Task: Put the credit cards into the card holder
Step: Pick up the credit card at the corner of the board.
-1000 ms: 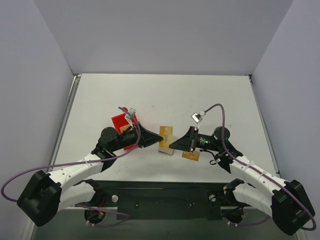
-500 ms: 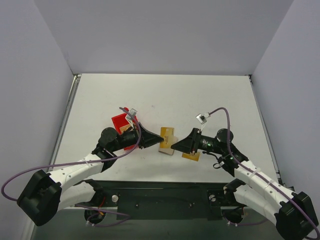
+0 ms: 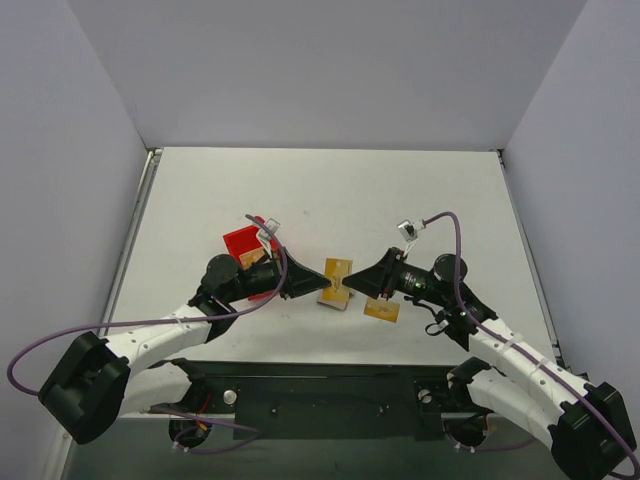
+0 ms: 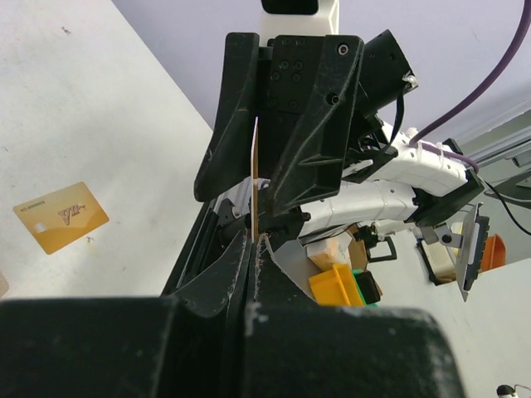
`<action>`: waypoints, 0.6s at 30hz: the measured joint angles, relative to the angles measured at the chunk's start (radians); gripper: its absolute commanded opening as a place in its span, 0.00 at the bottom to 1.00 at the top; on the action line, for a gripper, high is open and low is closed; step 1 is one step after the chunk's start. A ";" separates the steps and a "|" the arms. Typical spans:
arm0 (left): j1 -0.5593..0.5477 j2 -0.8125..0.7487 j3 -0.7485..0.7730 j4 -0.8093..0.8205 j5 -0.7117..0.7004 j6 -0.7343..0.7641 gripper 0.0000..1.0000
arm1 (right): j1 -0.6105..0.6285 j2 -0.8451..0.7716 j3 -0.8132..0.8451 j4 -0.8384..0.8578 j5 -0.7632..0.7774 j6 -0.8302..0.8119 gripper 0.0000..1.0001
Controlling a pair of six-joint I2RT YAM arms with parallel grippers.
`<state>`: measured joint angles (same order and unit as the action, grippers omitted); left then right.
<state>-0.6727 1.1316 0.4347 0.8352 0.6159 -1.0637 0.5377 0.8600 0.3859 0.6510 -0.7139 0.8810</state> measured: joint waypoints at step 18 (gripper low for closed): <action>-0.020 0.025 0.010 0.015 0.014 -0.005 0.00 | 0.000 0.044 0.000 0.083 -0.001 0.041 0.28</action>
<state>-0.6930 1.1568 0.4446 0.8501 0.6304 -1.0691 0.5381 0.9039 0.3859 0.7341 -0.7147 0.9218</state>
